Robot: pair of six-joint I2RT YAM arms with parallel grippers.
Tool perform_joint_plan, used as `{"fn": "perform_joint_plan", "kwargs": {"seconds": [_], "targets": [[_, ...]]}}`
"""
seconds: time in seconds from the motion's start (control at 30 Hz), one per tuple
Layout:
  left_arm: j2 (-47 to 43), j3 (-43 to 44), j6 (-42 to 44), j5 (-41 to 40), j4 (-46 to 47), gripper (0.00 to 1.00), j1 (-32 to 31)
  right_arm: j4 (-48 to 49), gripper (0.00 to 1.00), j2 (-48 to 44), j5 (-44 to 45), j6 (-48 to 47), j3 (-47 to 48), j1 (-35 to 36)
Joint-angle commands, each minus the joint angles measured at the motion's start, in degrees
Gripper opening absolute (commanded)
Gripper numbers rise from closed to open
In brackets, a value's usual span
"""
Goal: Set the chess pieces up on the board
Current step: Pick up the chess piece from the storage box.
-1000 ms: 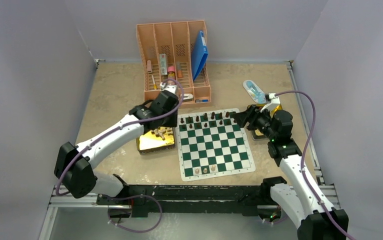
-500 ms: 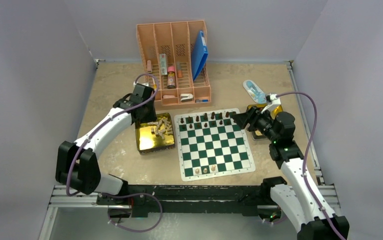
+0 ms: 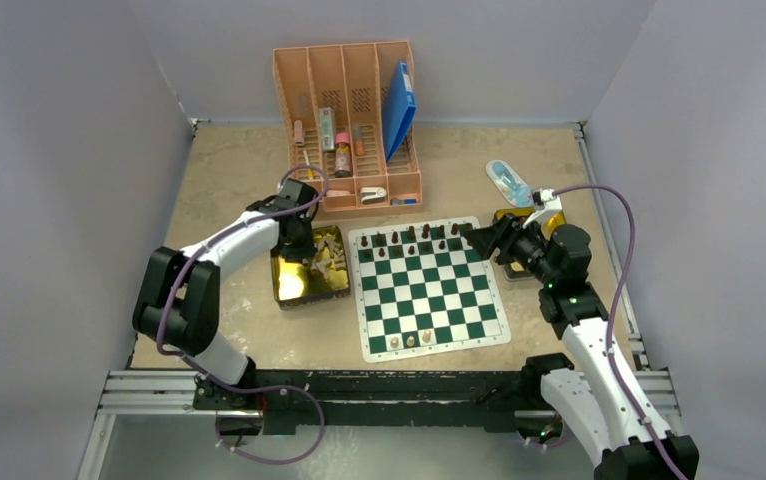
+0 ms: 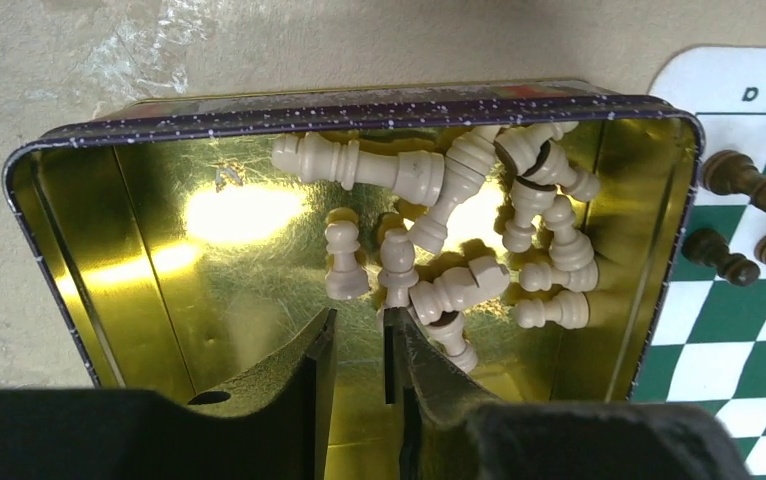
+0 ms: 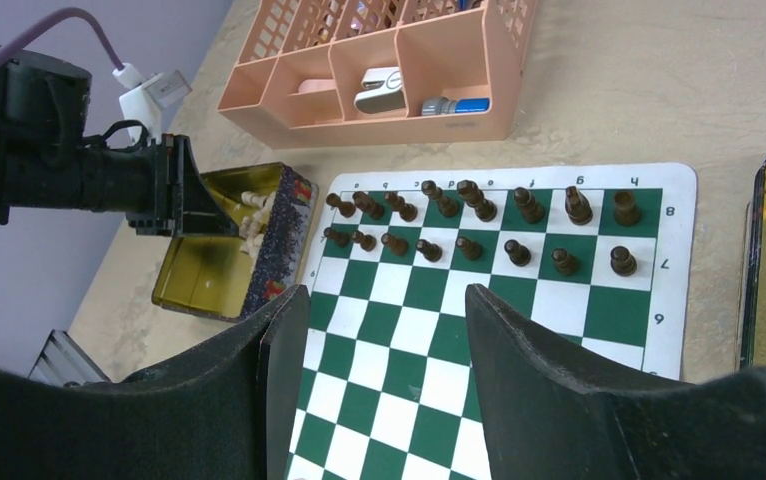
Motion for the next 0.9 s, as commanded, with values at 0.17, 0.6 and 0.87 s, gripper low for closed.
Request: {"fn": "perform_joint_plan", "kwargs": {"seconds": [0.17,0.6,0.87], "targets": [[2.53,0.44,-1.11,-0.43,3.48,0.21,1.33,1.48,0.61,0.06,-2.92,-0.78,2.60,-0.17],[5.05,0.23,-1.13,-0.60,4.08,0.22,1.42,1.80,0.61,0.41,-3.97,-1.19,2.42,-0.16],[3.23,-1.52,-1.11,1.55,3.83,0.14,1.42,1.85,0.61,0.65,-4.21,-1.03,2.17,-0.17]]}}
